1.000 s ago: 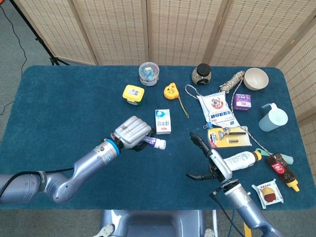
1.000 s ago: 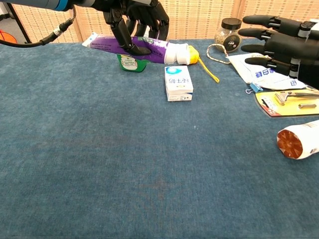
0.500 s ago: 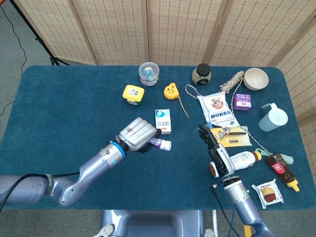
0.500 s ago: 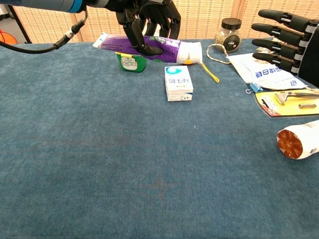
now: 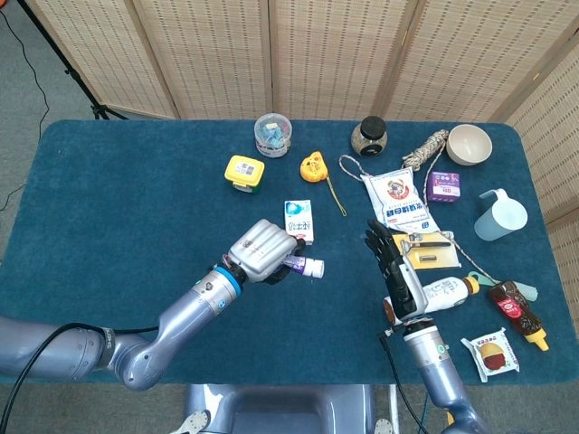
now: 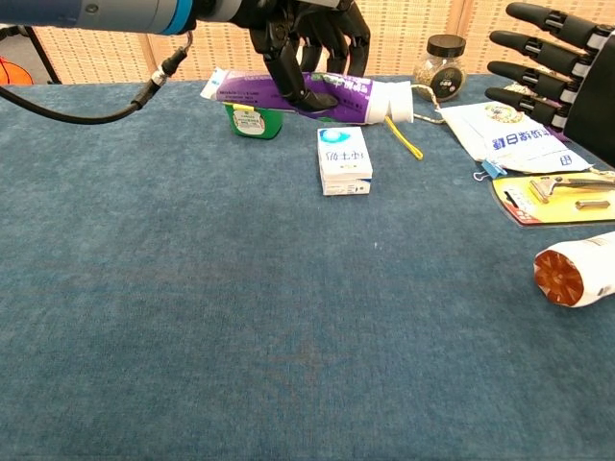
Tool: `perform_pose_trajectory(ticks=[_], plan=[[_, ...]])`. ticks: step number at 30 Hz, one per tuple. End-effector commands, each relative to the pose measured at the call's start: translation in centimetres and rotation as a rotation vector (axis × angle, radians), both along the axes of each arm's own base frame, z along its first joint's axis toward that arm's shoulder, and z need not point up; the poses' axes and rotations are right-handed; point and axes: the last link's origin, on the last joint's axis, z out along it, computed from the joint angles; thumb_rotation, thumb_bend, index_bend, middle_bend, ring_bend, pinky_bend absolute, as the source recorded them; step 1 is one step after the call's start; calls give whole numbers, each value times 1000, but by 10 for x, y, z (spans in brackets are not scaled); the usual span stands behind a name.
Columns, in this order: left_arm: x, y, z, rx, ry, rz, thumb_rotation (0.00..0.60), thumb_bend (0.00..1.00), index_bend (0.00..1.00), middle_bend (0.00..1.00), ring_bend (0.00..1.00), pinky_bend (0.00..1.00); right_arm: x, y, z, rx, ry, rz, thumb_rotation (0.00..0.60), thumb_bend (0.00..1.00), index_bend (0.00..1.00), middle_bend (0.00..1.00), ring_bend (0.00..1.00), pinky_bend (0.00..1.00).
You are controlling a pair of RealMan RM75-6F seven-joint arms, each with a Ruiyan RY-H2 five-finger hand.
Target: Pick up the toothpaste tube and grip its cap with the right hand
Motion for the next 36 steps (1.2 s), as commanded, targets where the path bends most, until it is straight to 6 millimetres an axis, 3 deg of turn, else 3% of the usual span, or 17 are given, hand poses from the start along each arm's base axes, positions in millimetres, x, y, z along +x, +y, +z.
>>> perform_pose_trajectory(ticks=[1,36], plan=[[5,-2,-4,0,-11,4,600,1000,587,546,524,536,4,-4,-2,-2,-16,-9,116,0,0,0,0,0],[45,-13,-37,12,-39,54,600,1000,590,549,526,536,22,-18,-27,-42,8,-65,114,0,0,0,0,0]])
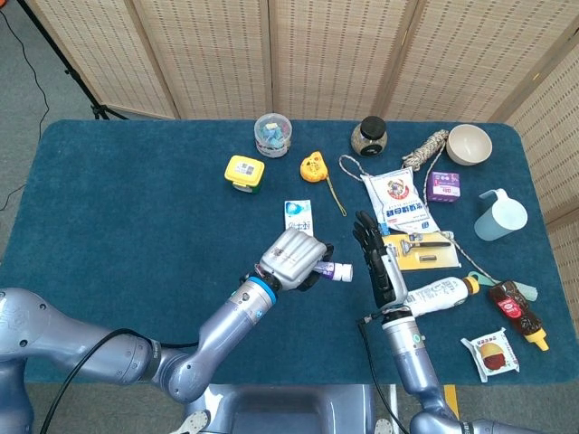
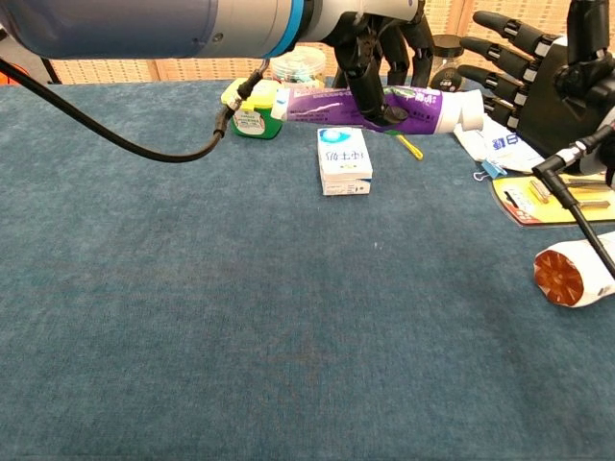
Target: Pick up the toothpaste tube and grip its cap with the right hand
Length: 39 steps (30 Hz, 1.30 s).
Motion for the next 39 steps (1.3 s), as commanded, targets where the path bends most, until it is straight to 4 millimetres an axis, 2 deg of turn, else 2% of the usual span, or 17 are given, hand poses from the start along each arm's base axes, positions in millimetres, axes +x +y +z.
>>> perform_pose_trajectory(ticks=[1,18,28,39], plan=[[4,-1,-2,2,2,3,600,1000,590,549,526,536,1,-2,-1,-11,9,-7,114,0,0,0,0,0],[16,-4,-13,49,-8,35,600,1000,590,549,526,537,12,-5,-6,-33,18,-22,116,0,0,0,0,0],[12,-2,-13,59,5,49,600,1000,590,549,526,537,29,-11,-19,-17,24,1,115,0,0,0,0,0],[7,1,-8,68,0,52,600,1000,590,549,526,537,32,-17,-26,-10,17,-17,118,0,0,0,0,0]])
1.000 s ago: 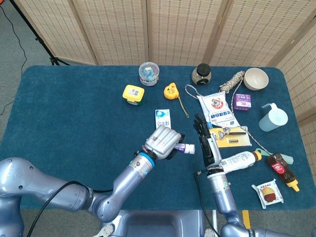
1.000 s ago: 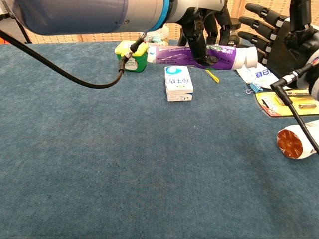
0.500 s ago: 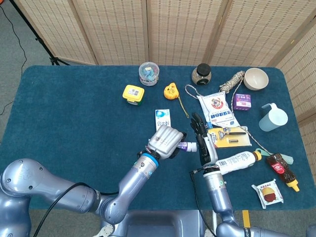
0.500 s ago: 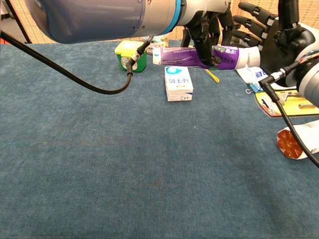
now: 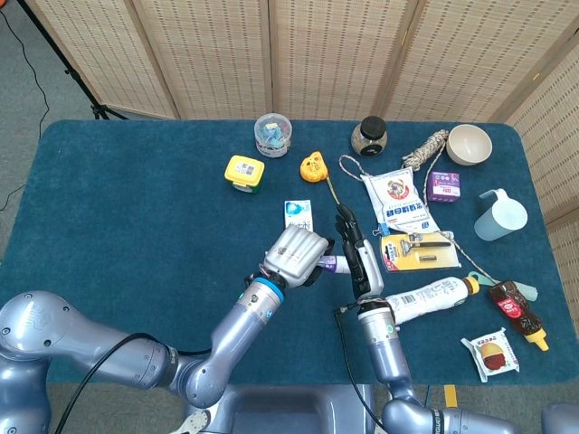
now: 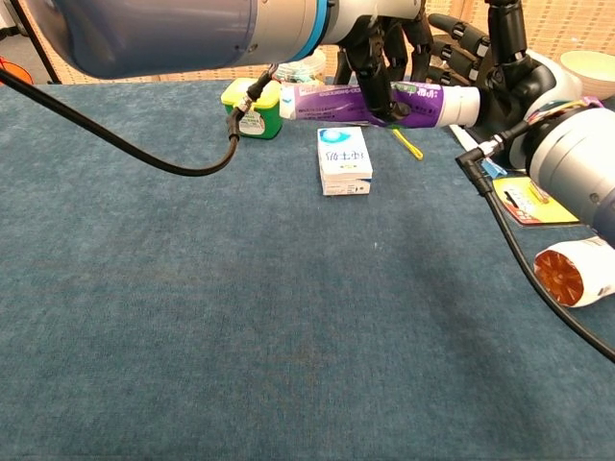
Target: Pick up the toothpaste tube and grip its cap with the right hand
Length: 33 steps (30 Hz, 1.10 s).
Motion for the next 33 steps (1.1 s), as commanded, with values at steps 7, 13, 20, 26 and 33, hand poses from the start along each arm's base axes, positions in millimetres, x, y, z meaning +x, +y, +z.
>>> perform_pose_trajectory(ticks=[7,13,20,26,33], plan=[[0,0,-2,10,2,-3,600,1000,590,549,526,537,2,-3,0,-6,-2,-3,118,0,0,0,0,0],[2,-1,-3,14,5,-5,600,1000,589,553,529,541,4,-4,-1,-2,-12,-7,118,0,0,0,0,0],[1,1,-2,27,-7,-4,600,1000,596,559,533,544,9,-6,0,-10,-19,3,118,0,0,0,0,0],[-1,3,1,32,-21,-6,600,1000,597,560,533,544,4,-8,0,-3,-31,-15,116,0,0,0,0,0],[-2,3,3,34,-32,-10,600,1000,598,560,534,544,1,-8,0,-2,-40,-24,118,0,0,0,0,0]])
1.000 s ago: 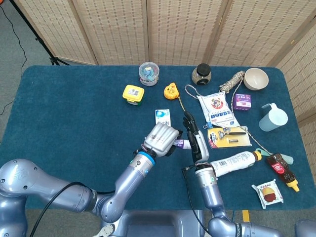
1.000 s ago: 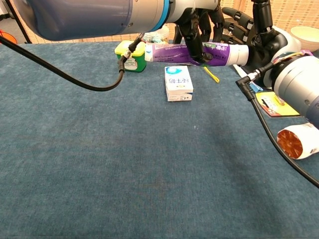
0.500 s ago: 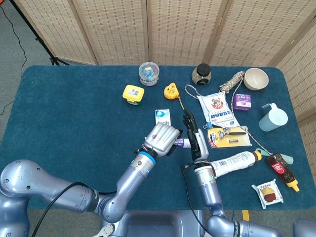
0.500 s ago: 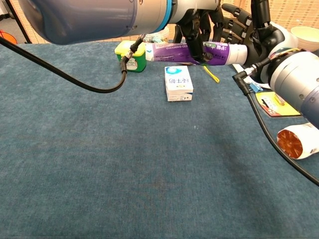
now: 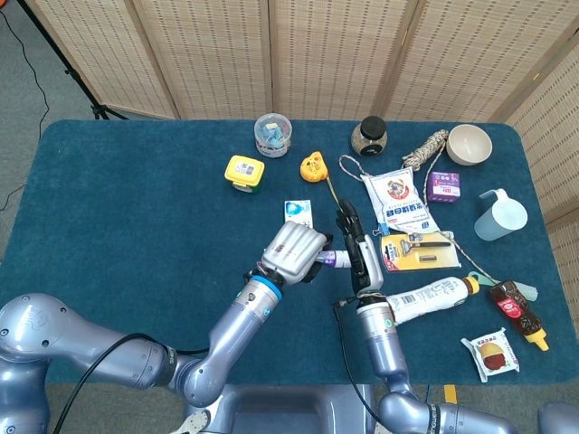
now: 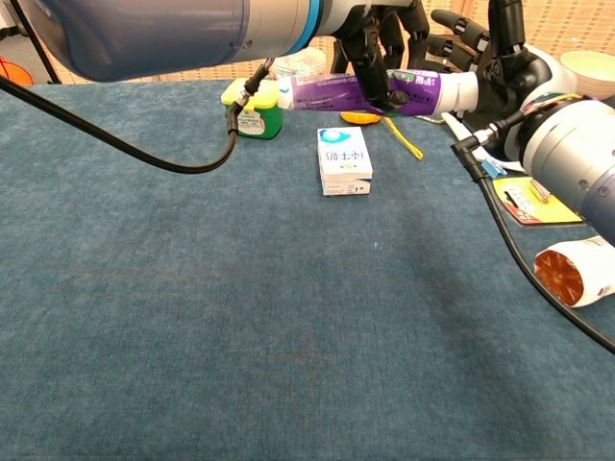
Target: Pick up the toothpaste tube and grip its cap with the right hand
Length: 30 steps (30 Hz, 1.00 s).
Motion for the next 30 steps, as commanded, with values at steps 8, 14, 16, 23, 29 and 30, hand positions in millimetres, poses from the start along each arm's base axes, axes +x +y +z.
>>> perform_pose_trajectory(ticks=[8,14,16,23,29,30], plan=[[1,-1,-6,-4,1,-4,600,1000,598,560,534,544,3,1,-1,10,-4,16,119,0,0,0,0,0],[2,0,-9,-2,-2,-3,600,1000,598,561,534,544,6,1,-1,14,-7,24,119,0,0,0,0,0],[2,0,-9,-1,-4,-4,600,1000,598,561,534,544,7,1,-1,15,-15,25,120,0,0,0,0,0],[4,0,-9,6,-20,-11,600,1000,598,561,534,544,8,2,-1,25,-26,31,121,0,0,0,0,0],[3,-1,-11,5,-26,-11,600,1000,598,562,535,547,10,3,-2,30,-29,41,121,0,0,0,0,0],[3,-1,-11,5,-26,-11,600,1000,598,562,535,549,10,3,-2,29,-27,41,121,0,0,0,0,0]])
